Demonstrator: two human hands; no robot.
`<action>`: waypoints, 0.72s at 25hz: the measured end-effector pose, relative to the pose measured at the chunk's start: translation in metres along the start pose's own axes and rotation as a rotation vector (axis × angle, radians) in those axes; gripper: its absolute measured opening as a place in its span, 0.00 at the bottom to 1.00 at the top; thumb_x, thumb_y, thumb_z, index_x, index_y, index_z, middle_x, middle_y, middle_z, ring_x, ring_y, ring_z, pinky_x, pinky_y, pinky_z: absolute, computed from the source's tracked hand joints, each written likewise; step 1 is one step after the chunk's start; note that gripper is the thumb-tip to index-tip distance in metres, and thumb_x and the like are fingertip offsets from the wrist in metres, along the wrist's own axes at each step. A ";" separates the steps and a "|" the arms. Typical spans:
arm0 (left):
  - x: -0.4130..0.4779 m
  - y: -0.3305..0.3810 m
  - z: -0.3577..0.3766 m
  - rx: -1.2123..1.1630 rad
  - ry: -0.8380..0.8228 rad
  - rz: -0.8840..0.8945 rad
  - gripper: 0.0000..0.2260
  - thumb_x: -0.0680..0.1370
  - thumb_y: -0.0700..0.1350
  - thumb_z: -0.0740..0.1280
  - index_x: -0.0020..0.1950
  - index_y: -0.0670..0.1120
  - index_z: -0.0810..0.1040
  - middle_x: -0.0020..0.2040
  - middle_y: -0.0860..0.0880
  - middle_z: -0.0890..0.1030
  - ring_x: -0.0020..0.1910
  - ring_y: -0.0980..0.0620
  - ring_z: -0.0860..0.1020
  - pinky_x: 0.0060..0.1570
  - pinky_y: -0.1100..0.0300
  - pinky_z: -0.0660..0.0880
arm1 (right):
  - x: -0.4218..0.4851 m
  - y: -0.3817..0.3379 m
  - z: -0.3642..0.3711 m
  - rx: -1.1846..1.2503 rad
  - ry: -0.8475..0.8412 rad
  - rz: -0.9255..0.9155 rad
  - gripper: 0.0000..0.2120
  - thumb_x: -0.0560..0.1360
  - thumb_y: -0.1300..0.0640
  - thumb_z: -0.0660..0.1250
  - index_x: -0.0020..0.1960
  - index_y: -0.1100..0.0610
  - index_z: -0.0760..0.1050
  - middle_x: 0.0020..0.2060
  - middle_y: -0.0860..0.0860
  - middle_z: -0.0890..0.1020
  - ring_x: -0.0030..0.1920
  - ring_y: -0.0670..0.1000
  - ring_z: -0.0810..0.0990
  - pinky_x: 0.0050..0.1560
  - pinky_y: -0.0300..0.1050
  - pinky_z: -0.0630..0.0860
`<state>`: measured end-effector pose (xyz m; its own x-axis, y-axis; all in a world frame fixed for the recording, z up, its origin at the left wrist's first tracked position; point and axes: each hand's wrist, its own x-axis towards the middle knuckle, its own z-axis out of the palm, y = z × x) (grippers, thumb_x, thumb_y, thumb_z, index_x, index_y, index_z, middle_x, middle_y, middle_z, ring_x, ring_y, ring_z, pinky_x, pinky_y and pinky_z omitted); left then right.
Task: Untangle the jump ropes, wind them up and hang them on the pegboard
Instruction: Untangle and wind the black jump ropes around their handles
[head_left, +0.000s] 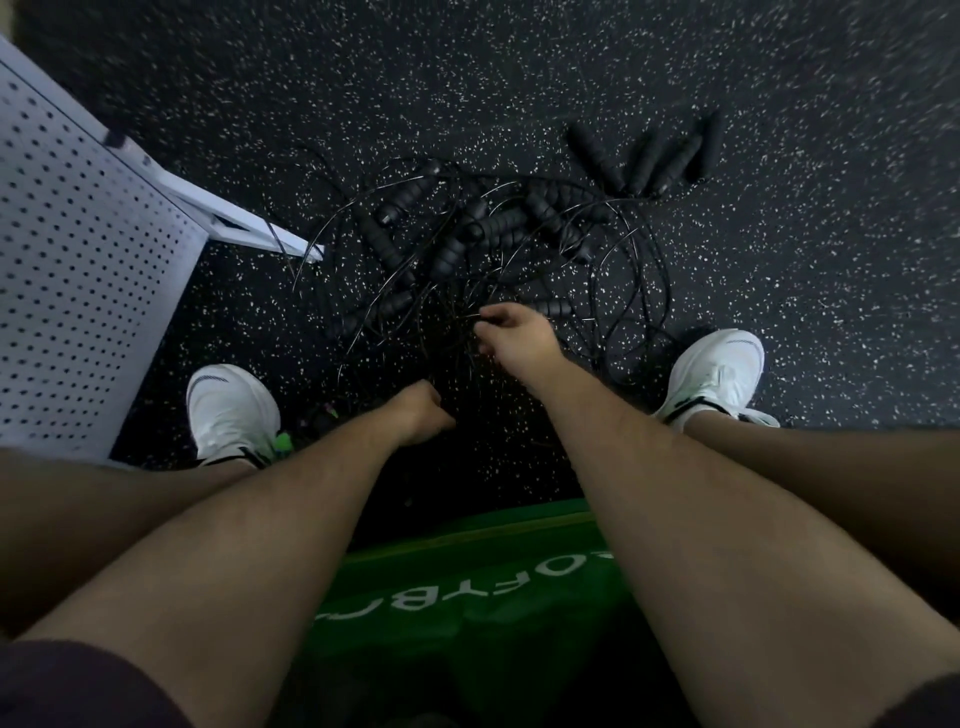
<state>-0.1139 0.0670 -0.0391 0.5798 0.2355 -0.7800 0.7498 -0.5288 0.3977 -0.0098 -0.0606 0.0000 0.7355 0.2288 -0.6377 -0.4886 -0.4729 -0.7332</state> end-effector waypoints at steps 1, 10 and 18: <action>-0.001 0.000 0.007 0.133 -0.058 0.024 0.07 0.79 0.43 0.71 0.55 0.46 0.77 0.51 0.46 0.80 0.52 0.48 0.78 0.45 0.61 0.69 | -0.005 0.010 0.001 -0.160 -0.034 -0.018 0.16 0.78 0.56 0.70 0.66 0.50 0.77 0.50 0.49 0.82 0.44 0.48 0.82 0.44 0.40 0.81; 0.026 -0.014 0.035 0.462 -0.158 0.024 0.14 0.78 0.50 0.70 0.61 0.45 0.81 0.58 0.44 0.81 0.57 0.44 0.80 0.59 0.49 0.79 | -0.034 0.100 0.015 -0.754 -0.328 0.001 0.05 0.79 0.50 0.67 0.50 0.52 0.77 0.45 0.50 0.80 0.47 0.52 0.80 0.47 0.45 0.78; 0.036 -0.014 0.043 0.516 -0.083 0.051 0.06 0.79 0.49 0.66 0.52 0.49 0.78 0.58 0.46 0.81 0.59 0.44 0.78 0.59 0.52 0.76 | -0.028 0.109 0.007 -0.688 -0.388 0.119 0.09 0.80 0.53 0.67 0.57 0.56 0.80 0.45 0.51 0.80 0.46 0.51 0.79 0.45 0.41 0.73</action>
<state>-0.1170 0.0483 -0.0935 0.5686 0.1442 -0.8098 0.4546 -0.8756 0.1633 -0.0867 -0.1121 -0.0638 0.4187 0.3640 -0.8320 -0.0608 -0.9029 -0.4255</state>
